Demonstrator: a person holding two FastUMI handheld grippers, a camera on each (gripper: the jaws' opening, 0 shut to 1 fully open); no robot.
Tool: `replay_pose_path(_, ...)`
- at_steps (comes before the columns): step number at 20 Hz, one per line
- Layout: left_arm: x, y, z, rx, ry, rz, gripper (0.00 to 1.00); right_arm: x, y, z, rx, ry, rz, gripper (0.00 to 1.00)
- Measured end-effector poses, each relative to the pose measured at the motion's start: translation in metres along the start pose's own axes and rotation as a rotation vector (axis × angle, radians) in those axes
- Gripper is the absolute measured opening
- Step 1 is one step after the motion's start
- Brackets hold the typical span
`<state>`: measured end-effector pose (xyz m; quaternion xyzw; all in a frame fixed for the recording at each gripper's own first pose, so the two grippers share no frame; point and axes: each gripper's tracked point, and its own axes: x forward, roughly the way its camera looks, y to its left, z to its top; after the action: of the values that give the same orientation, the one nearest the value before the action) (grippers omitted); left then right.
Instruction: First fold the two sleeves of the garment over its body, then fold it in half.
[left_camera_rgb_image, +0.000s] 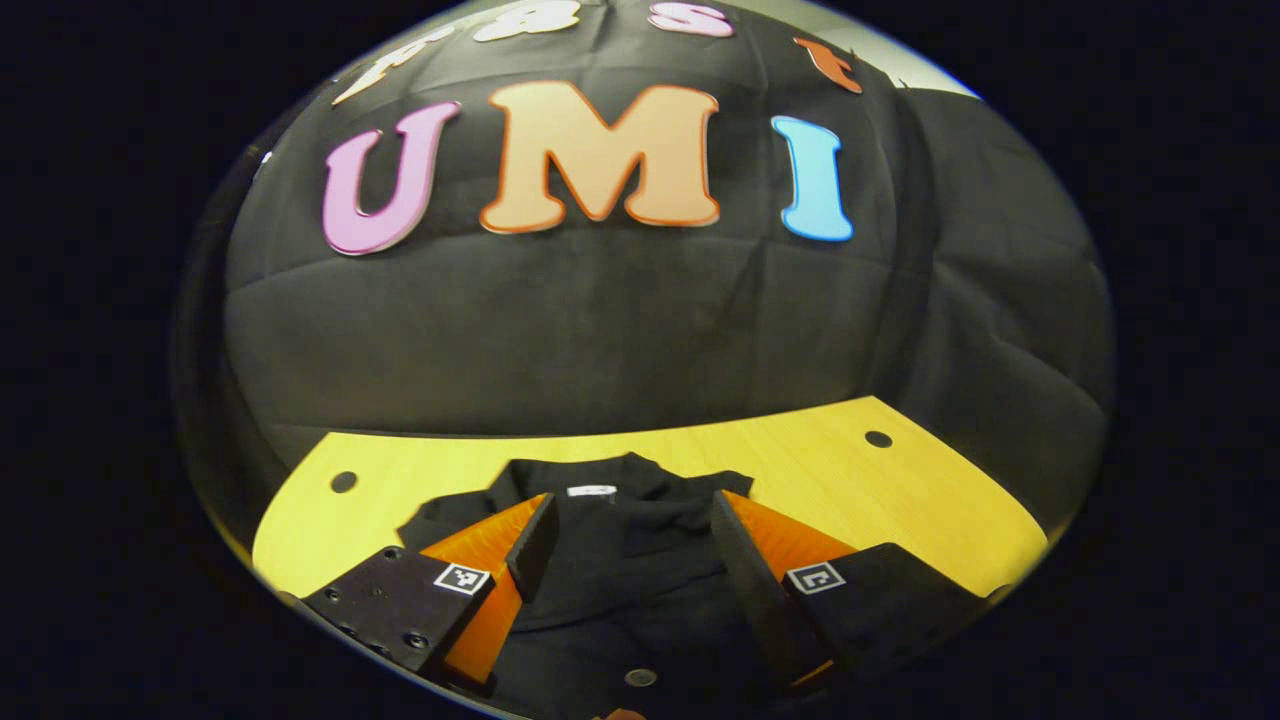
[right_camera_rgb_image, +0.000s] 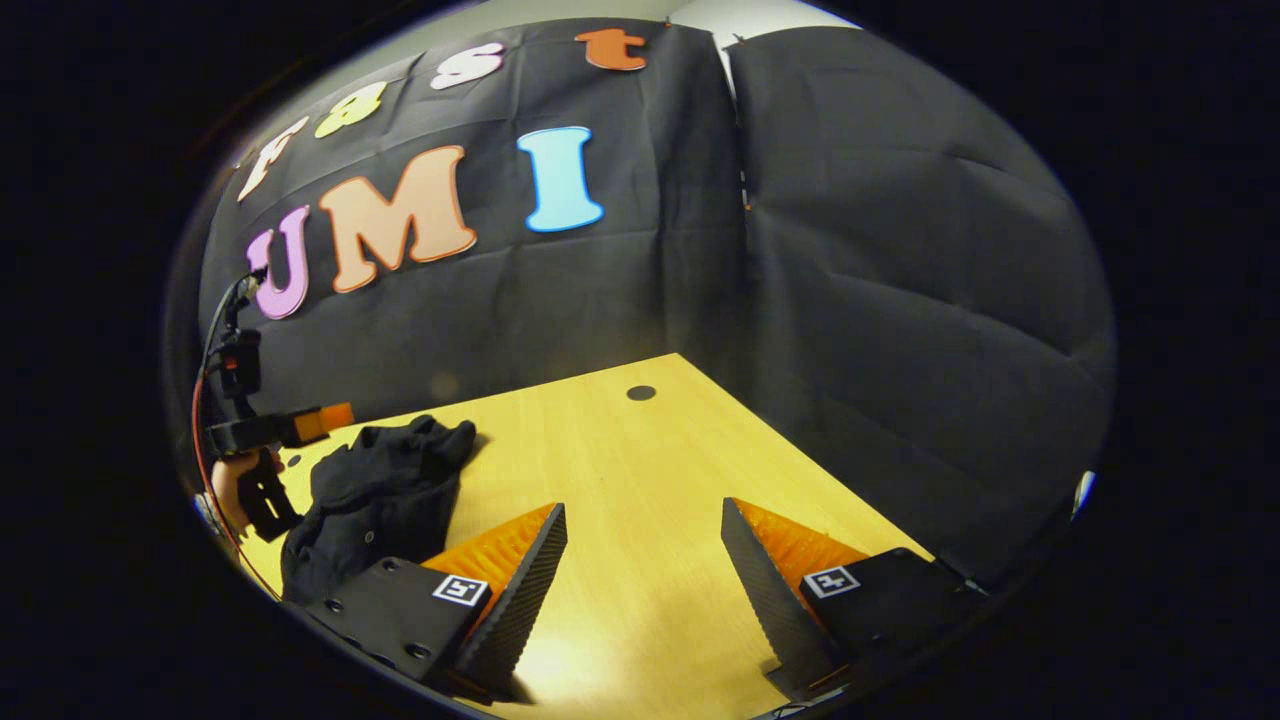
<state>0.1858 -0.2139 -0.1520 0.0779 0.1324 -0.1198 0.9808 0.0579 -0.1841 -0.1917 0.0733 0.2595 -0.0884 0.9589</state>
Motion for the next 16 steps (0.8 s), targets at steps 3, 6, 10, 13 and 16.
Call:
replay_pose_path(3,-0.046,0.054,-0.003,-0.027,-0.03,0.083,0.92,-0.007,0.032,-0.008,-0.051,0.006,0.079,0.98)
replay_pose_path(6,-0.098,0.101,-0.018,-0.039,-0.019,0.172,0.92,-0.015,0.062,-0.021,-0.086,0.028,0.153,0.98)
replay_pose_path(10,-0.163,0.14,-0.053,-0.056,0.023,0.248,0.92,-0.03,0.092,-0.048,-0.129,0.072,0.226,0.98)
replay_pose_path(13,-0.207,0.158,-0.09,-0.054,0.078,0.269,0.92,-0.04,0.113,-0.077,-0.148,0.127,0.28,0.98)
replay_pose_path(16,-0.246,0.166,-0.131,-0.056,0.163,0.271,0.92,-0.042,0.126,-0.107,-0.194,0.181,0.32,0.98)
